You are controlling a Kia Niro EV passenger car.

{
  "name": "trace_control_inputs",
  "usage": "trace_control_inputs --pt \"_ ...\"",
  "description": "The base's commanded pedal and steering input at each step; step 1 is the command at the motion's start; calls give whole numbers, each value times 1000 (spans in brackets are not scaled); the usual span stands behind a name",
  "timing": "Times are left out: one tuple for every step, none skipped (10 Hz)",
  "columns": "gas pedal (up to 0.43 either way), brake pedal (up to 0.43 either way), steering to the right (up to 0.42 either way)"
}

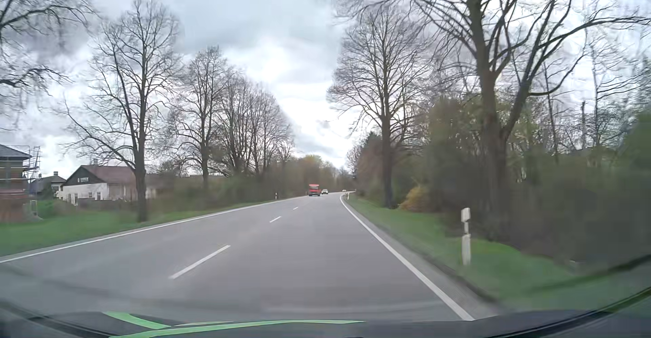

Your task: Follow the waypoints while adhering to traffic rules and regulations

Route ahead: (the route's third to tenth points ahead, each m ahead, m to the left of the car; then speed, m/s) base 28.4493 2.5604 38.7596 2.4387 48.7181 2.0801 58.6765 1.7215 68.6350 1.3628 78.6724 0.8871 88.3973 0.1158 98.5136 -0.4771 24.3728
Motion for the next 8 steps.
trace_control_inputs --pt "209 0 4" --pt "209 0 4" --pt "197 0 4" --pt "197 0 4" --pt "197 0 4" --pt "189 0 4" --pt "189 0 4" --pt "189 0 4"
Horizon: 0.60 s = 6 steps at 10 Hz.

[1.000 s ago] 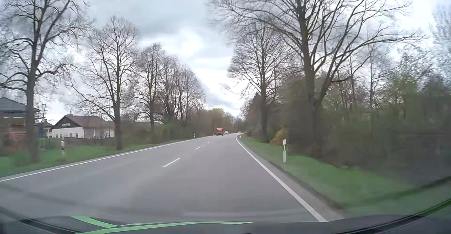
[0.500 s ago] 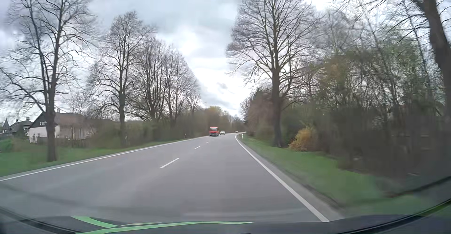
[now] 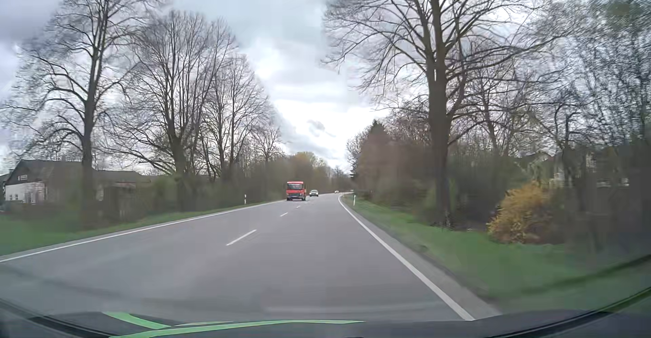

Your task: Follow the waypoints while adhering to traffic rules and regulations

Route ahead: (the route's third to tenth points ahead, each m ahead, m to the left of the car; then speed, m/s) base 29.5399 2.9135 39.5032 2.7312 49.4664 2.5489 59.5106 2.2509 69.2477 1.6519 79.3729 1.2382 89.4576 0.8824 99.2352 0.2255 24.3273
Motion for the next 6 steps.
trace_control_inputs --pt "189 0 3" --pt "189 0 3" --pt "189 0 3" --pt "189 0 3" --pt "189 0 3" --pt "189 0 3"
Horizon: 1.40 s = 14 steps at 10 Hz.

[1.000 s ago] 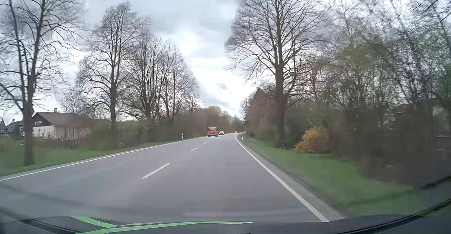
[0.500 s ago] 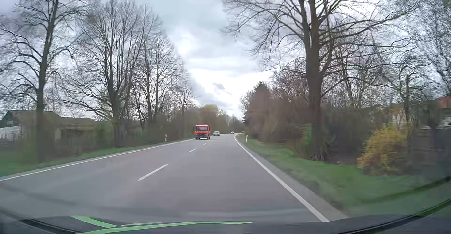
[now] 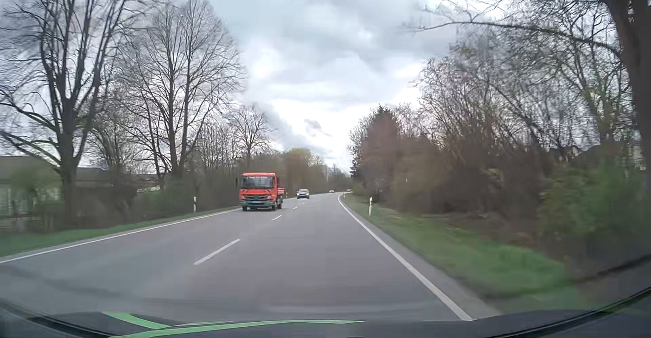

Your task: Follow the waypoints while adhering to traffic rules and regulations

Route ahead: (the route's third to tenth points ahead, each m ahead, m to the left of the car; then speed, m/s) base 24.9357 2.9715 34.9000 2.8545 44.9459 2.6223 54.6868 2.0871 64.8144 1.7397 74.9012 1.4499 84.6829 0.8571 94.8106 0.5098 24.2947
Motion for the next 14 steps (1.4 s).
trace_control_inputs --pt "189 0 3" --pt "189 0 3" --pt "189 0 3" --pt "189 0 3" --pt "189 0 3" --pt "189 0 3" --pt "189 0 3" --pt "189 0 3" --pt "189 0 3" --pt "189 0 3" --pt "189 0 3" --pt "189 0 3" --pt "189 0 3" --pt "189 0 3"
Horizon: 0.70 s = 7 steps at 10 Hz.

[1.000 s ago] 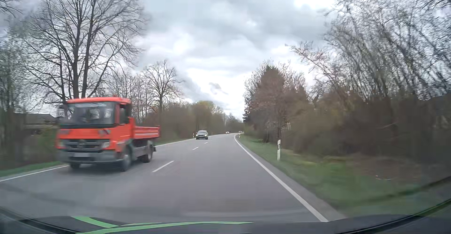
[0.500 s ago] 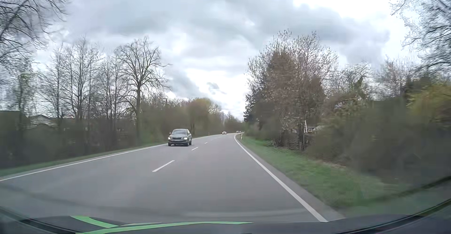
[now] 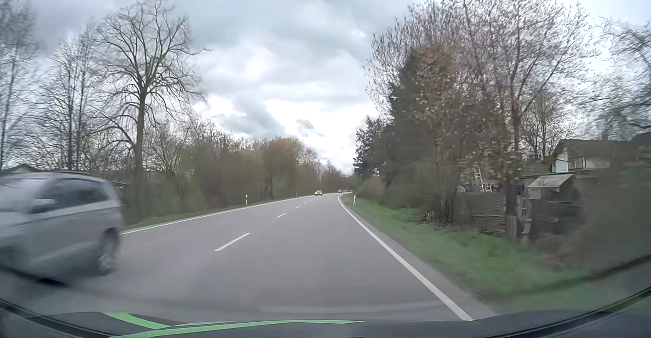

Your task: Follow the waypoints while adhering to traffic rules and regulations

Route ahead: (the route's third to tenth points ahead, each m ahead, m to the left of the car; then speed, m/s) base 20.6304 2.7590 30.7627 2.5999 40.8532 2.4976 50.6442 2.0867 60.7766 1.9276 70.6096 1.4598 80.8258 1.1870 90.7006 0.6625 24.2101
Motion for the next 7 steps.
trace_control_inputs --pt "189 0 3" --pt "189 0 3" --pt "189 0 3" --pt "189 0 3" --pt "189 0 3" --pt "197 0 3" --pt "197 0 3"
